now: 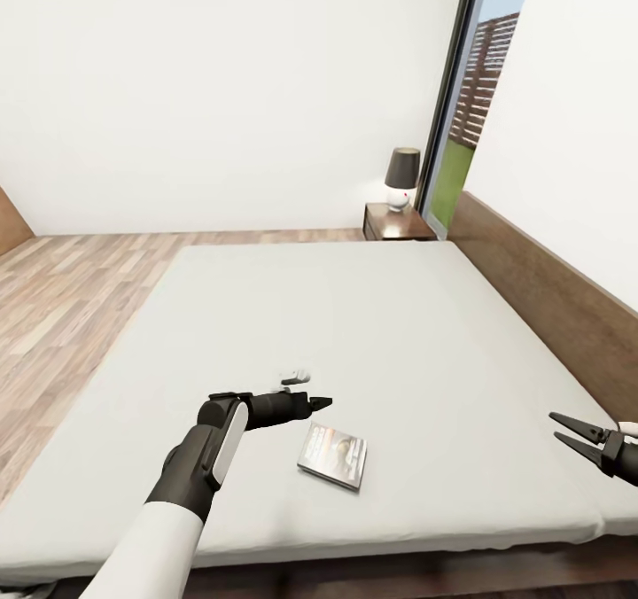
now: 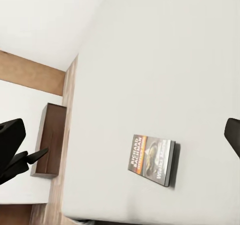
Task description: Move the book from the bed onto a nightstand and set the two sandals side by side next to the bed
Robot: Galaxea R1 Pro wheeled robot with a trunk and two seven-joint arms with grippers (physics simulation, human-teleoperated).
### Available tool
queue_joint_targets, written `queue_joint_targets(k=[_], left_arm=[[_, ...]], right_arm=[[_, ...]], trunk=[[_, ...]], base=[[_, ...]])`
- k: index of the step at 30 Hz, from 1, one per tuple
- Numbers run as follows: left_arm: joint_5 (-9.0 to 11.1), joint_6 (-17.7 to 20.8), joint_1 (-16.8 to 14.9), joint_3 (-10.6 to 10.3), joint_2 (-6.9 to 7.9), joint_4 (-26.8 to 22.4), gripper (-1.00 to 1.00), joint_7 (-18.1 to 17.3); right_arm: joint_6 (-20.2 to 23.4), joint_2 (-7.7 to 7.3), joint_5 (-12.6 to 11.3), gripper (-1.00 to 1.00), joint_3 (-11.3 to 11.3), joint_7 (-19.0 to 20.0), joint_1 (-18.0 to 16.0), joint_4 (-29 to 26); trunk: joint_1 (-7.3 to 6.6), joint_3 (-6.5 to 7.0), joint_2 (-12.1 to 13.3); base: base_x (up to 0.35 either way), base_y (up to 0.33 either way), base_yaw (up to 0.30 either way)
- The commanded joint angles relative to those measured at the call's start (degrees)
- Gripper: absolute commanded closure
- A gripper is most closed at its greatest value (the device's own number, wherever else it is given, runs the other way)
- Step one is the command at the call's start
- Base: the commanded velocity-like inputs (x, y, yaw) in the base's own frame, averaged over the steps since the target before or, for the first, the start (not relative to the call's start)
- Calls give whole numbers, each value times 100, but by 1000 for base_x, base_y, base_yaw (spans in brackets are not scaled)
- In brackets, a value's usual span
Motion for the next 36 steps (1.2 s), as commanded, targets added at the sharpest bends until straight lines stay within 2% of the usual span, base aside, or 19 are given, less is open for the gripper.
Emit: queue_joint_targets(k=[1,36], left_arm=[[59,50,-3,2,-1,-4,-100,25],[61,50,-5,1,-1,-4,-100,25]], right_arm=[[38,-1,-21,-100,-1,5,-4,2],[37,-1,-20,-100,7,4,-5,0]], trunk=[[1,-15,-4],[1,-331,-4]], base=[[41,0,0],[3,0,0]])
